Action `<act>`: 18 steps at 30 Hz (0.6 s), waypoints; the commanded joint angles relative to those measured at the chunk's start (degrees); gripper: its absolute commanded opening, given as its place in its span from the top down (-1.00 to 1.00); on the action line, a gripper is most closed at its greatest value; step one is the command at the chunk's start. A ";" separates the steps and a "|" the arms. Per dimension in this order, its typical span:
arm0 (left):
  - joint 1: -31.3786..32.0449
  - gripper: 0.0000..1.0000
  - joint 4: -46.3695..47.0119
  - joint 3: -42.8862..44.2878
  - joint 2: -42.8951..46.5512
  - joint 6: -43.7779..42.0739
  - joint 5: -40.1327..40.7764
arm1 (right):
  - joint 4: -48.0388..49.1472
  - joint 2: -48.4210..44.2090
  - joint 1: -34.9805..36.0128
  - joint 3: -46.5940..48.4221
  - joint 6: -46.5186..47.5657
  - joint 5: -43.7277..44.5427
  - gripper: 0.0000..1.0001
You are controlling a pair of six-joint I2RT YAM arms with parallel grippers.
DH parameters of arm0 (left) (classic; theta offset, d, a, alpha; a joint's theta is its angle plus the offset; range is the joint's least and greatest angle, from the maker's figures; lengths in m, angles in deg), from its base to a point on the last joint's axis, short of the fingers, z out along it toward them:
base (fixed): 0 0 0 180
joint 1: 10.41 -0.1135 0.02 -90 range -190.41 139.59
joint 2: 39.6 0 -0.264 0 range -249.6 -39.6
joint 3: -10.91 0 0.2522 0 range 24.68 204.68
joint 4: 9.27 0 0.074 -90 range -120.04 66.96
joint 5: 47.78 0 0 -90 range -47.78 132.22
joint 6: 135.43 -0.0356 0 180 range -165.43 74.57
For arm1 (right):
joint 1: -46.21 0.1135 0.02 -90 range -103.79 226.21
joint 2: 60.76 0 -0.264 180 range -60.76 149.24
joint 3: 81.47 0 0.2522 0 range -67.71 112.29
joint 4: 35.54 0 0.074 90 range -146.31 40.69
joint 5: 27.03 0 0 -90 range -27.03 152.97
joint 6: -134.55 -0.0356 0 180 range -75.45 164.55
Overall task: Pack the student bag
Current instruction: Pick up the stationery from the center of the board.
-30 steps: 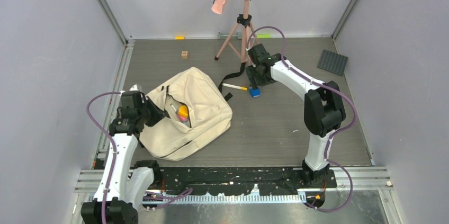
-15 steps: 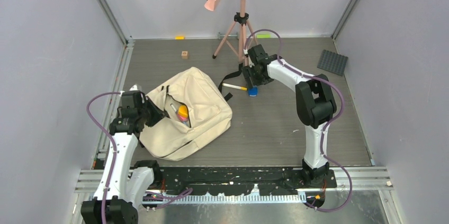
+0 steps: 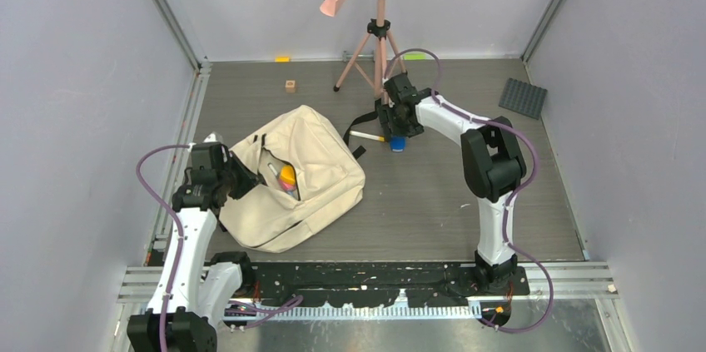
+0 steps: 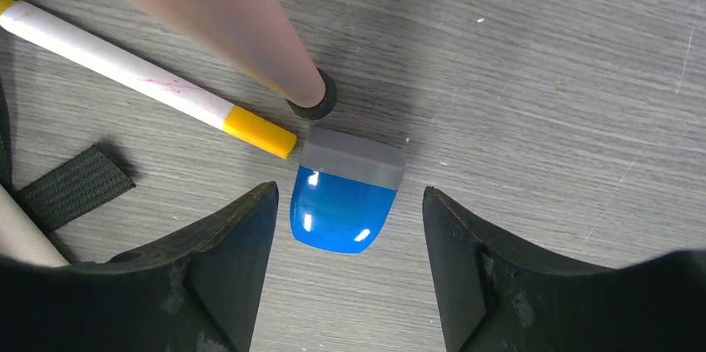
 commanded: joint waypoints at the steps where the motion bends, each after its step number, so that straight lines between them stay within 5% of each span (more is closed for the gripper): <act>1: -0.31 1.00 3.92 2.04 0.06 -0.66 2.18 | 0.95 -0.01 2.22 -0.16 -2.55 3.33 -0.38; 8: -0.32 1.00 3.18 1.72 1.02 -0.92 1.96 | -0.10 0.79 2.83 -1.25 -4.50 10.24 -0.25; 18: -0.29 1.00 1.82 1.91 2.34 -1.44 1.78 | 3.39 1.10 2.83 -3.77 -4.58 5.97 -0.02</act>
